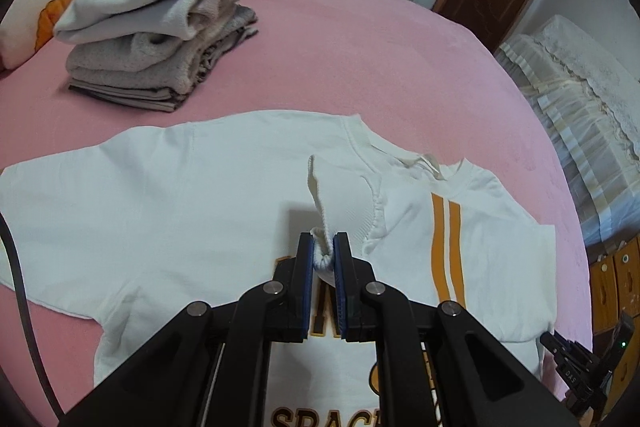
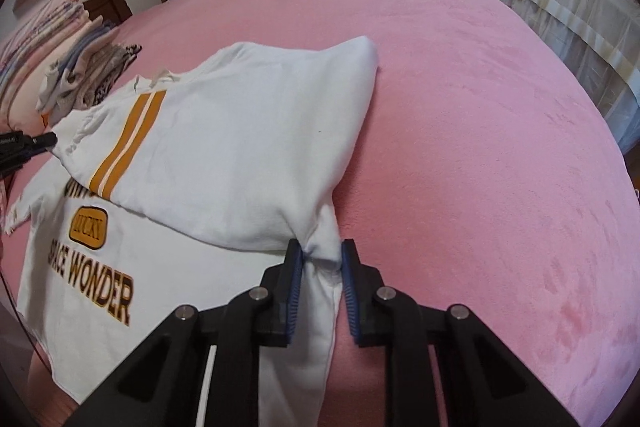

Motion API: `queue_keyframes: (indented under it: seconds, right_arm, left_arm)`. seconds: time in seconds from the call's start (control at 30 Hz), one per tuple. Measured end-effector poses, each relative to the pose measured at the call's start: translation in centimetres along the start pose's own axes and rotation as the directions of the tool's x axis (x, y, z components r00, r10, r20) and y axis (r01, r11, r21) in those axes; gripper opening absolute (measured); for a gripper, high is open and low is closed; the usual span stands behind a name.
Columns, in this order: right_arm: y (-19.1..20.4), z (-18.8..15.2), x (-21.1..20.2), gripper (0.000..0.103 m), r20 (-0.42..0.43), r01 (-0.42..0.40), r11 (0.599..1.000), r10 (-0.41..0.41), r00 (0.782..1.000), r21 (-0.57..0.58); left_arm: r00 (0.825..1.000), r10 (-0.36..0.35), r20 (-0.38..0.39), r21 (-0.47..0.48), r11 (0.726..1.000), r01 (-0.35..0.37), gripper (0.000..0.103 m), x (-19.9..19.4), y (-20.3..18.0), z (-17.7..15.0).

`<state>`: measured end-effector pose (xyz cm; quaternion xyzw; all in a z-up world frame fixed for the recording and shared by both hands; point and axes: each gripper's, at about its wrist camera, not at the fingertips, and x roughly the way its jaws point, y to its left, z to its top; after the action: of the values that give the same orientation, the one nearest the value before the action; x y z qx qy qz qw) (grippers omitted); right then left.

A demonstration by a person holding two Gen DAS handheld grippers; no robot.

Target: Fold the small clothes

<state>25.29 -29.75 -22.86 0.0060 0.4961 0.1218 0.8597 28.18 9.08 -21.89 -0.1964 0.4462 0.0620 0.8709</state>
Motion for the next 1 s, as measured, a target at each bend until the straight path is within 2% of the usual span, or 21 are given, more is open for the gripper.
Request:
queue_keyframes:
  seconds: [0.2,0.37,0.43,0.5,0.57,0.7,0.77,0.8,0.83,0.87,0.9,0.93,1.0]
  right_arm:
    - [-0.1,0.3,0.7,0.022,-0.044,-0.005,1.0,0.006,0.999,0.016]
    - [-0.7,1.0,0.8,0.026,-0.054,-0.055,0.996,0.059,0.997,0.074]
    - [-0.7,1.1,0.7,0.023,-0.039,-0.062,0.995,0.066,0.997,0.078]
    - [-0.7,1.0,0.0,0.015,-0.004,-0.063,0.995,0.064,0.998,0.083]
    - [-0.8,0.9,-0.1,0.014,-0.005,-0.035,0.995,0.036,0.999,0.096]
    - [-0.9,0.0,1.9,0.014,-0.079,0.029,0.993,-0.02,0.997,0.114]
    - [-0.9,0.0,1.7,0.015,-0.085,0.025,0.993,-0.015,0.996,0.115]
    - [-1.0,0.2,1.3,0.016,-0.085,0.018,0.993,-0.008,0.996,0.117]
    - [-1.0,0.5,0.9,0.018,-0.084,0.008,0.993,0.002,0.996,0.116]
    - [-1.0,0.9,0.2,0.027,-0.076,-0.007,0.994,0.016,0.997,0.113]
    - [-0.9,1.1,-0.4,0.037,-0.065,-0.015,0.994,0.022,0.998,0.109]
    - [-0.8,1.6,-1.2,0.041,-0.046,-0.017,0.995,0.022,0.999,0.102]
    - [-0.7,2.6,-2.3,0.047,-0.015,-0.02,0.996,0.021,1.0,0.087]
  left_arm:
    - [0.997,0.045,-0.065,-0.009,0.999,-0.046,0.008,2.9,1.4,-0.8]
    - [0.997,0.051,-0.054,-0.003,0.999,-0.051,0.008,3.1,1.4,-1.4]
    - [0.998,0.053,-0.045,-0.012,0.999,-0.053,0.008,2.9,1.7,-1.5]
    - [0.997,0.073,-0.036,-0.008,0.997,-0.073,0.008,2.9,1.8,-1.8]
    - [0.994,0.1,-0.048,-0.001,0.995,-0.1,0.008,3.3,2.0,-2.3]
    - [0.989,0.127,-0.073,-0.002,0.992,-0.128,0.01,4.7,2.4,-3.4]
    - [0.988,0.13,-0.079,0.007,0.992,-0.13,0.016,4.6,2.4,-3.2]
    - [0.988,0.127,-0.086,0.014,0.992,-0.126,0.026,4.3,2.5,-2.9]
    - [0.989,0.118,-0.09,0.02,0.993,-0.117,0.042,4.0,2.5,-2.7]
    - [0.99,0.099,-0.097,0.029,0.995,-0.097,0.051,3.6,2.7,-2.3]
    - [0.992,0.087,-0.093,0.031,0.996,-0.085,0.068,3.1,2.8,-2.0]
    - [0.994,0.074,-0.075,0.034,0.997,-0.072,0.076,2.3,3.1,-1.5]
    - [0.997,0.066,-0.034,0.043,0.997,-0.064,0.077,1.1,3.3,-0.5]
